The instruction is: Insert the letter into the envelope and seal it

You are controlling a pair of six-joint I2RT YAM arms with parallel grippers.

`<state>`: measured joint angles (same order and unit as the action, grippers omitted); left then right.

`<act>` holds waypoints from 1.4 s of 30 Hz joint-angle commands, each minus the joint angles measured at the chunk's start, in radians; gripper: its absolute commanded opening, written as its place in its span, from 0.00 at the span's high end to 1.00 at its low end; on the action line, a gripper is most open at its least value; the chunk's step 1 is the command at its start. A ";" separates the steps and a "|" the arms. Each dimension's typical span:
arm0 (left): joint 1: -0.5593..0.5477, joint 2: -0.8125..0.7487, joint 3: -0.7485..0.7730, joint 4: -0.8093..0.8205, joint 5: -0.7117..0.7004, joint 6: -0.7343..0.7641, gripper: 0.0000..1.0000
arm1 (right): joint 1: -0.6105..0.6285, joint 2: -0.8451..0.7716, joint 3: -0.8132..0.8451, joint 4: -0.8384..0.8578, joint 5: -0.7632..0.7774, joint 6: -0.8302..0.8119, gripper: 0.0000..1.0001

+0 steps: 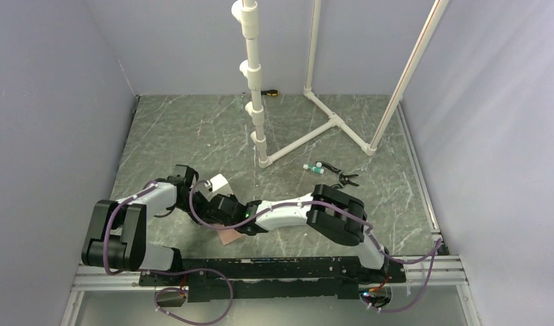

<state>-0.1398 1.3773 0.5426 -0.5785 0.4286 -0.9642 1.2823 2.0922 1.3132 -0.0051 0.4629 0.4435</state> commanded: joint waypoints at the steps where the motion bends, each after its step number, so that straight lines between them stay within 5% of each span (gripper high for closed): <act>1: 0.007 0.004 -0.039 0.002 -0.080 0.055 0.97 | -0.078 0.101 -0.023 -0.186 0.072 0.098 0.87; 7: 0.047 0.007 -0.060 0.028 -0.018 0.055 0.97 | -0.100 0.040 -0.105 -0.049 0.042 0.058 0.87; 17: 0.058 0.008 -0.056 0.032 0.001 0.057 0.97 | -0.122 0.056 -0.054 -0.095 -0.003 0.004 0.87; 26: 0.059 0.030 -0.044 0.054 0.006 0.033 0.98 | -0.013 -0.077 -0.201 -0.056 -0.049 -0.007 0.86; 35: 0.060 0.048 -0.049 0.058 -0.011 0.045 0.98 | 0.019 -0.098 -0.153 -0.081 -0.021 -0.046 0.76; 42: 0.060 0.048 -0.043 0.055 -0.011 0.048 0.97 | 0.022 -0.066 -0.161 0.000 -0.181 -0.124 0.76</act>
<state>-0.0753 1.3983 0.5114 -0.5308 0.5194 -0.9379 1.2831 1.9938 1.1641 0.0475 0.4702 0.3626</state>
